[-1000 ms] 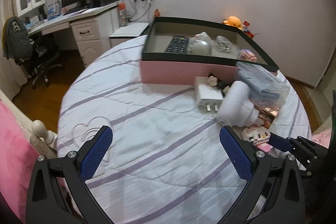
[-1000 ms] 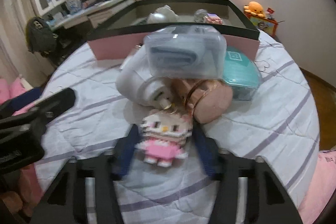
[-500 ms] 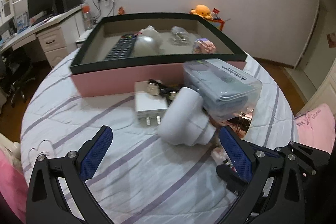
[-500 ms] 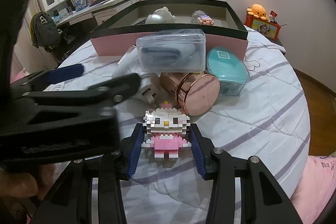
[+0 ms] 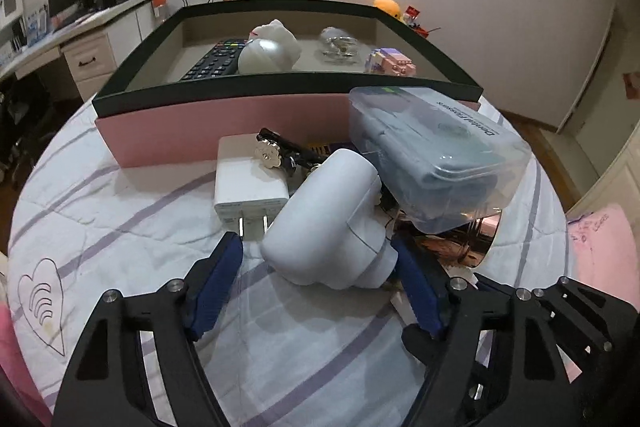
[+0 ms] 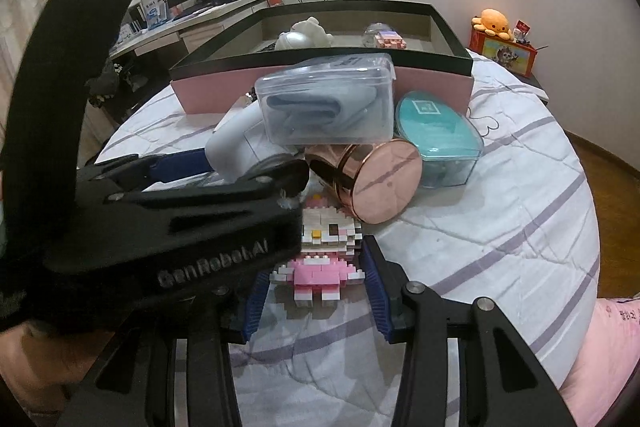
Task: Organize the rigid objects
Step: 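Grasp the white hair dryer with the left tool while the right grasps the Hello Kitty figure, then carry the hair dryer and Hello Kitty figure into the box and open both tools, then move both tools back out of the box toward the remaining items, then grasp the white charger plug with the left tool while the right grasps the Dental Flossers case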
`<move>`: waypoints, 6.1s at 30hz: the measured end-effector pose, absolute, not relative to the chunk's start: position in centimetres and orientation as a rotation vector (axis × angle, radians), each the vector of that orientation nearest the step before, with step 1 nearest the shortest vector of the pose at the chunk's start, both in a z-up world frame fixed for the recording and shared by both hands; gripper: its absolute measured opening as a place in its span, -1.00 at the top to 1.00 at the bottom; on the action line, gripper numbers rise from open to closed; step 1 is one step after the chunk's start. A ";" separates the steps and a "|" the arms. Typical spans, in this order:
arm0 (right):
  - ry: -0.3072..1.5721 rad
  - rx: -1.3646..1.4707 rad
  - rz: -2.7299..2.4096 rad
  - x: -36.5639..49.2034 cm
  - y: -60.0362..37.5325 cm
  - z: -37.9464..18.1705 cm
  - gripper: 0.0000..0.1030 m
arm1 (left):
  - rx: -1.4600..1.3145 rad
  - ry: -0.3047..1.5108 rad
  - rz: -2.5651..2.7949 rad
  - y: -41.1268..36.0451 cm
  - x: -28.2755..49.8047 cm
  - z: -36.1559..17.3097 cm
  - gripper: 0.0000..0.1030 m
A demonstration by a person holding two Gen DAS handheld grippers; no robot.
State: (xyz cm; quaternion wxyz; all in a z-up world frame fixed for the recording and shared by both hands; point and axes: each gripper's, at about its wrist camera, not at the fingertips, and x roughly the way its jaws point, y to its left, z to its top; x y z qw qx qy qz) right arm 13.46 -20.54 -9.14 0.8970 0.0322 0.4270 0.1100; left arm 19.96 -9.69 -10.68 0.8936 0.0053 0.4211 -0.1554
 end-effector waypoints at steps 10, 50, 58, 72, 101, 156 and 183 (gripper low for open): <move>0.876 0.069 0.242 12.7 -20.5 -8.6 0.13 | 0.002 0.854 -0.328 -8.1 18.0 -10.2 -0.27; 0.649 0.047 0.300 26.9 -23.2 3.5 0.14 | -0.036 0.702 -0.297 -3.3 30.2 0.5 -0.27; 0.812 0.035 0.317 34.6 -23.4 -1.4 0.14 | -0.003 0.805 -0.290 -4.9 37.0 -2.7 -0.27; 0.988 -0.041 0.308 36.9 -22.3 -5.5 -0.10 | 0.067 0.889 -0.259 -6.0 38.4 -5.3 -0.72; 0.608 0.139 0.189 17.6 -23.6 5.6 -1.00 | -0.008 0.554 -0.145 -1.8 18.3 4.1 -1.00; 0.879 0.082 0.140 20.7 -20.4 -6.0 -0.32 | 0.057 0.917 -0.173 -6.4 25.0 -11.4 -0.99; 0.821 0.084 0.167 19.1 -21.4 -4.4 -0.26 | 0.032 0.876 -0.262 -6.2 23.7 -10.3 0.21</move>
